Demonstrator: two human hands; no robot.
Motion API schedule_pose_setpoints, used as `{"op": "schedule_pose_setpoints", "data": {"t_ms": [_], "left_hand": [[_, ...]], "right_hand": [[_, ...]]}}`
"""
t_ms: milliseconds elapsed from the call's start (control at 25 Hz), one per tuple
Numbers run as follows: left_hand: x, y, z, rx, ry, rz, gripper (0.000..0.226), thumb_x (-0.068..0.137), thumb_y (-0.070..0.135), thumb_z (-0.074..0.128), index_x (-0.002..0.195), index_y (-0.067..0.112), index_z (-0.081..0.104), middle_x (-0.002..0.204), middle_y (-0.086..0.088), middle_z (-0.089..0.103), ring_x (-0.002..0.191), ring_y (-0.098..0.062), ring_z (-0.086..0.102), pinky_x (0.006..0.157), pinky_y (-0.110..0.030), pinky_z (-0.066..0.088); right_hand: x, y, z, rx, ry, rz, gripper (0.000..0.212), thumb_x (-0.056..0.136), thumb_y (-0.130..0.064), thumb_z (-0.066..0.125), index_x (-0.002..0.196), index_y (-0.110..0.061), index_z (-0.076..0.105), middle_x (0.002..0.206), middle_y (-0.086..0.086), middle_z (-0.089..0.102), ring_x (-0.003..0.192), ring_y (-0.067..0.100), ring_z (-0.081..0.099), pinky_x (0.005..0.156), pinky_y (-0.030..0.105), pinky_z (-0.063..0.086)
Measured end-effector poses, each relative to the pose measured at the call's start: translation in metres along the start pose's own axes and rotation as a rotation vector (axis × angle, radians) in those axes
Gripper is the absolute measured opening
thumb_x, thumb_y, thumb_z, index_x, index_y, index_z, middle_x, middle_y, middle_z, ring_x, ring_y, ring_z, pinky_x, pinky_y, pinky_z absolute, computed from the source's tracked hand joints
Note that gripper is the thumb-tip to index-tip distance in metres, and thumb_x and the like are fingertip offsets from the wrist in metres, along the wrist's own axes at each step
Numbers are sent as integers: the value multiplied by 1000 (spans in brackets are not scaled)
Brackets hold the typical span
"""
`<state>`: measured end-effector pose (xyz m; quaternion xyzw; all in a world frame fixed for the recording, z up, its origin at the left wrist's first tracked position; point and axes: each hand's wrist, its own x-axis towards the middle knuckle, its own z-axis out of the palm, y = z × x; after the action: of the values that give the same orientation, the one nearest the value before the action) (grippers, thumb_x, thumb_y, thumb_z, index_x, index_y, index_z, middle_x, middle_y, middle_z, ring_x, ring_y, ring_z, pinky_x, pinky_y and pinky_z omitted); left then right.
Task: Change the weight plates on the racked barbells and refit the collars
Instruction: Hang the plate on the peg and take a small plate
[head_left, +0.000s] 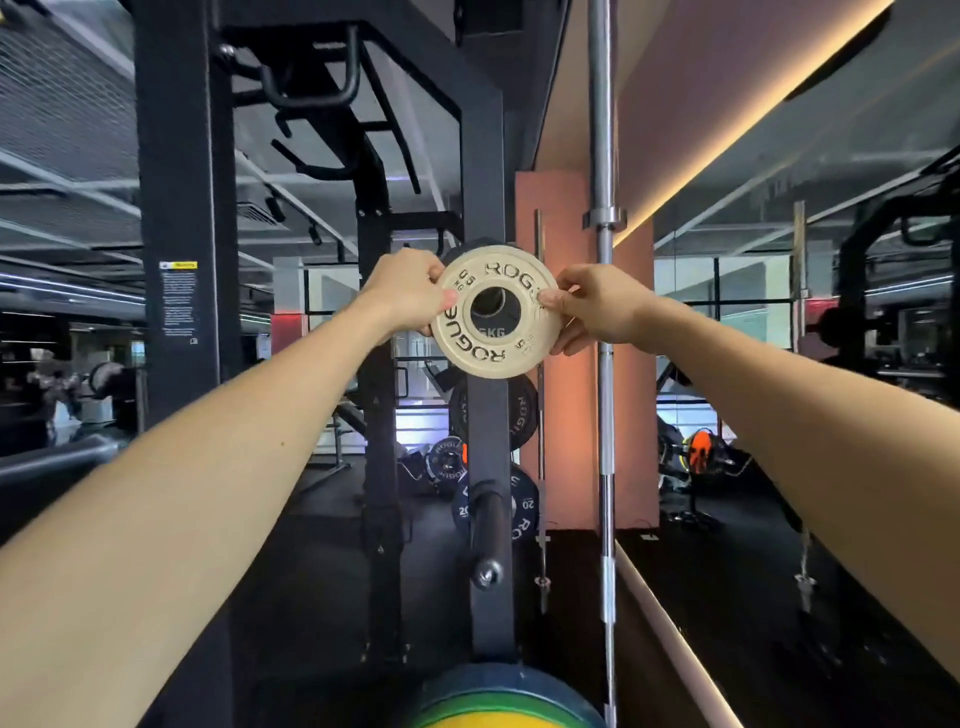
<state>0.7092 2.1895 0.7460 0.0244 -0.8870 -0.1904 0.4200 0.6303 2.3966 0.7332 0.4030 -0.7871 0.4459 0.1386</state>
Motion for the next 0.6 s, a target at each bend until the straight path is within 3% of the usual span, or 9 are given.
{"op": "schedule_pose_setpoints", "data": {"t_ms": [200,600], "left_hand": [[44,-13,-10,-43,73,26,5,91,12,60,95,15,61,82,-2,65,50,-8,60,37,-10,42],[127,-55,50,33,93,63,3,90,19,63,92,17,62,81,-2,66,45,-7,59,39,-10,42]], "right_hand": [[52,-9,-4,-13,27,-52,23,101,-22,49,109,0,51,89,25,67,77,37,71,63,39,62],[129,49,11,41,70,-9,20,100,-21,50,102,-1,50,77,21,65,64,33,68,56,36,61]]}}
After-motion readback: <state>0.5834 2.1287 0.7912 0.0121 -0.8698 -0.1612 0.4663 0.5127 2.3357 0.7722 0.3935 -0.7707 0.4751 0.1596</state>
